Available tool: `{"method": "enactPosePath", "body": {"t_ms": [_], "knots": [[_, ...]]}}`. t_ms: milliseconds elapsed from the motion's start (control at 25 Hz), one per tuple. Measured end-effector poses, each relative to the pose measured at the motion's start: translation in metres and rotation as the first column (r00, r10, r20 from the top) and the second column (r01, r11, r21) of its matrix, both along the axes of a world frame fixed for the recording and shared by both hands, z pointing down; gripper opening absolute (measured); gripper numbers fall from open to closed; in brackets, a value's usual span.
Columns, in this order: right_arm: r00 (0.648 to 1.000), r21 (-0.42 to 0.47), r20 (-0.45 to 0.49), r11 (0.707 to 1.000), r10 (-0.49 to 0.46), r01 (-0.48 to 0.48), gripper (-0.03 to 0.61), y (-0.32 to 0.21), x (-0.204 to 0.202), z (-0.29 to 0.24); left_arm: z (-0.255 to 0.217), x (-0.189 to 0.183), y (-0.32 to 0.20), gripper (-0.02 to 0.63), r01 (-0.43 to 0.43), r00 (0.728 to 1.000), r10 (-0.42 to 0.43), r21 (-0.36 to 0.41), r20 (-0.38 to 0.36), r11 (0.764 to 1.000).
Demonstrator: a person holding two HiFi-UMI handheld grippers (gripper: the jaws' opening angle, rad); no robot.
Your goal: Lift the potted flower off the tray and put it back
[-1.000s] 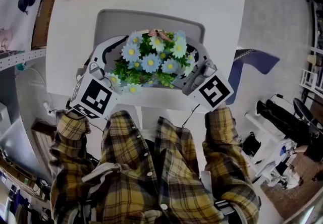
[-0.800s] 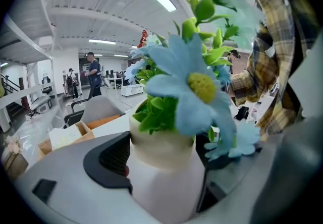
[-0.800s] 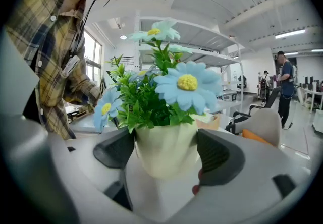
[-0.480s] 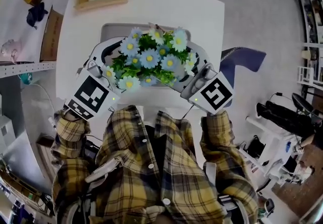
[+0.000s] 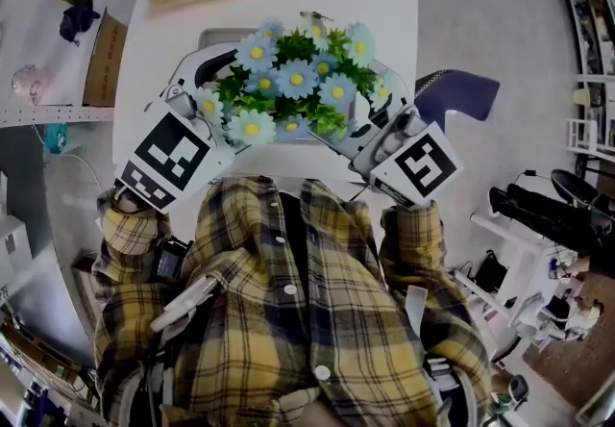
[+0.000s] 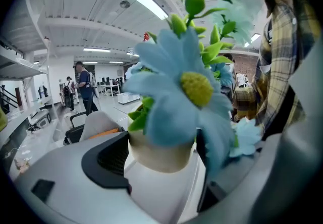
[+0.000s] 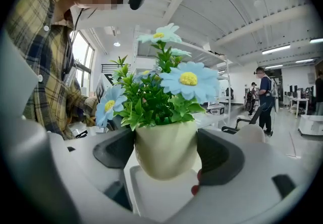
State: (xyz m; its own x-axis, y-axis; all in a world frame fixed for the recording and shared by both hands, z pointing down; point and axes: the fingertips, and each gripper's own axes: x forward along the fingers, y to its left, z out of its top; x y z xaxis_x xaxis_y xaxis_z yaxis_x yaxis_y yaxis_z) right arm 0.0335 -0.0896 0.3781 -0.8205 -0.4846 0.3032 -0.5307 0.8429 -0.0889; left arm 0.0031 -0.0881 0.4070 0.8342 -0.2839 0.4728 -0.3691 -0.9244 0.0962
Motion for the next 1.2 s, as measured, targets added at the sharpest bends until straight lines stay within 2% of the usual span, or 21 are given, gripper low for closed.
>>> {"method": "enactPosePath", "body": {"t_ms": [200,360,600,1000,1200], "knots": [[1.000,-0.021,-0.015,1.000,0.015,-0.015,0.370,0.0031,-0.0012,0.0001,-0.0044,-0.0016,-0.0007,0.406,-0.002,1.000,0.002,0.014,0.004,1.000],[1.000,0.017,0.012,1.000,0.025,-0.025,0.370,-0.0005,-0.0022,-0.0035,-0.0052,-0.0023,-0.0008,0.408,0.003,1.000,-0.003,0.015,0.000,1.000],[0.999,0.016,0.018,1.000,0.027,-0.027,0.370,0.0018,-0.0008,-0.0042,-0.0047,-0.0003,0.0022,0.411,0.016,1.000,-0.017,-0.019,-0.025,1.000],[1.000,0.011,0.003,1.000,0.025,-0.025,0.370,0.0020,0.0012,-0.0034,-0.0030,0.0020,0.0023,0.411,0.026,1.000,-0.026,-0.046,-0.004,0.999],[1.000,0.015,0.008,1.000,0.026,-0.026,0.370,0.0030,0.0021,-0.0042,-0.0027,0.0031,0.0037,0.413,0.032,0.999,-0.033,-0.049,-0.024,0.998]]}}
